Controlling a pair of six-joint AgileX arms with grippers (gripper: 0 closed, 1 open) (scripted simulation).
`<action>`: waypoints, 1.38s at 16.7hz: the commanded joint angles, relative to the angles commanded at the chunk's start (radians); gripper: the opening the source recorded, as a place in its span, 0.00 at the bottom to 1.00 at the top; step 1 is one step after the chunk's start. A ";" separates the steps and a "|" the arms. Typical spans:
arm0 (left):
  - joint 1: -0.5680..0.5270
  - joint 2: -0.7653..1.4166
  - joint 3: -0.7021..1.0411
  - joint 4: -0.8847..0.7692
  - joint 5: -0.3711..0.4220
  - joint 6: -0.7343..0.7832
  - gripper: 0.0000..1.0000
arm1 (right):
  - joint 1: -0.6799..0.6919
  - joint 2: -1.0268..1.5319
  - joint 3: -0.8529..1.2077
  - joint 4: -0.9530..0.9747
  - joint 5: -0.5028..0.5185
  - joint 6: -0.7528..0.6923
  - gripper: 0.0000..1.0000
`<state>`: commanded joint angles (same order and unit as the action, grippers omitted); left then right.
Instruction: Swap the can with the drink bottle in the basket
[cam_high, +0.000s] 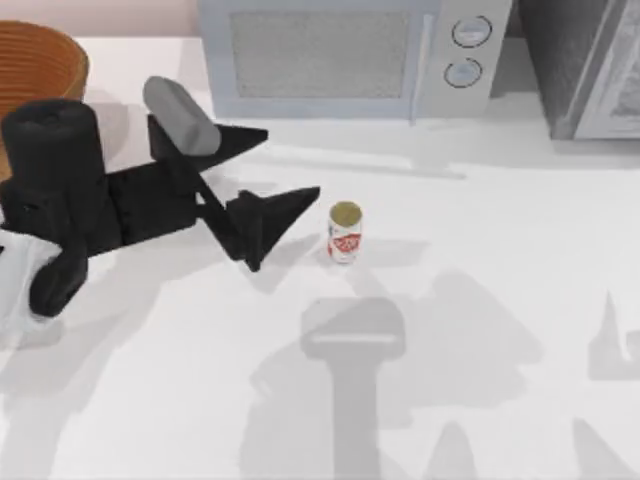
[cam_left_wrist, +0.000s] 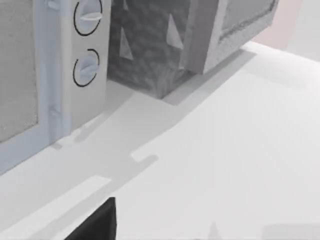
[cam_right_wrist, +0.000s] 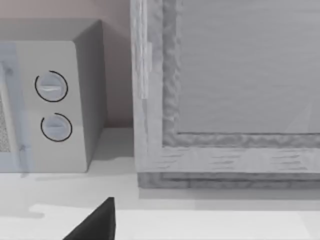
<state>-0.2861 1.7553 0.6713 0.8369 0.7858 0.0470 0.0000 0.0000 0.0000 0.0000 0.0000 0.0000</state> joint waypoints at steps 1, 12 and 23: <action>0.008 -0.124 -0.063 -0.059 -0.060 0.002 1.00 | 0.000 0.000 0.000 0.000 0.000 0.000 1.00; 0.184 -1.412 -0.578 -0.655 -0.628 -0.018 1.00 | 0.000 0.000 0.000 0.000 0.000 0.000 1.00; 0.286 -1.755 -0.671 -0.837 -0.786 -0.047 1.00 | 0.000 0.000 0.000 0.000 0.000 0.000 1.00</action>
<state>0.0000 0.0000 0.0000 0.0000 0.0000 0.0000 0.0000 0.0000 0.0000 0.0000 0.0000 0.0000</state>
